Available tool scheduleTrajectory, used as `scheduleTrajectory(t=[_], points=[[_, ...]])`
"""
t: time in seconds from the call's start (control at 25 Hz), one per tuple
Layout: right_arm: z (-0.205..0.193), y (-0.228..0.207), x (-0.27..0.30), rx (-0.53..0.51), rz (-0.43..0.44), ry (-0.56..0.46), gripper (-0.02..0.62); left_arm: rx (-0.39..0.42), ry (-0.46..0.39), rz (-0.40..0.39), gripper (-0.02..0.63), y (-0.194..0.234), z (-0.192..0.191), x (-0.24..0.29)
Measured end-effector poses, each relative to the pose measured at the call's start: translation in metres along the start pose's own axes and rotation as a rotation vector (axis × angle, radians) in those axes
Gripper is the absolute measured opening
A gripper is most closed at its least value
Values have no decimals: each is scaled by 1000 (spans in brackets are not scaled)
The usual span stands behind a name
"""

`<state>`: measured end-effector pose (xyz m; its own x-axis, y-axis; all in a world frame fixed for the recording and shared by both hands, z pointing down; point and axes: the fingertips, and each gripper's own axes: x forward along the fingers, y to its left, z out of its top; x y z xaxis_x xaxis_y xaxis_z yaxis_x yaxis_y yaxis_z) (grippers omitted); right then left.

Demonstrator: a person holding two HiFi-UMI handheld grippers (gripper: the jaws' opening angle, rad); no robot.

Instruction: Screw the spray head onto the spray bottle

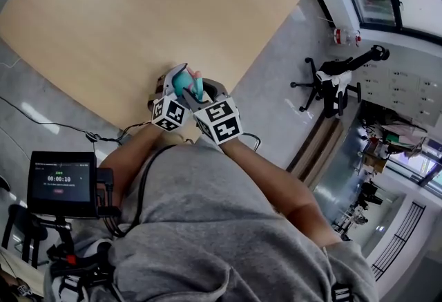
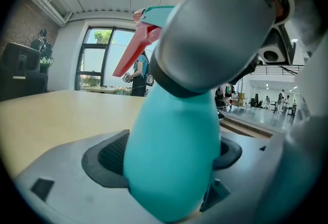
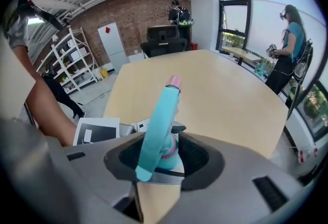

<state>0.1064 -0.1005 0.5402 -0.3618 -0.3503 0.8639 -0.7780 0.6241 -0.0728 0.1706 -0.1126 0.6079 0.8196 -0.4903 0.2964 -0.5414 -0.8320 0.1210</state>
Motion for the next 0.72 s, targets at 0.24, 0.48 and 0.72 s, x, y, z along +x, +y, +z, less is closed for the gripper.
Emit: scheduleTrajectory(t=[0.24,0.48,0.72], points=[[-3,6,-3,-93,108,65,188,22,2,-84,416,-5,-2,2],[10,12,-29,-410,178,64,227,70,17,-264,416,-15,-5,1],[20,4,-62,-1108,206,121,230,103,55,-440,416,-21,-9,-4]])
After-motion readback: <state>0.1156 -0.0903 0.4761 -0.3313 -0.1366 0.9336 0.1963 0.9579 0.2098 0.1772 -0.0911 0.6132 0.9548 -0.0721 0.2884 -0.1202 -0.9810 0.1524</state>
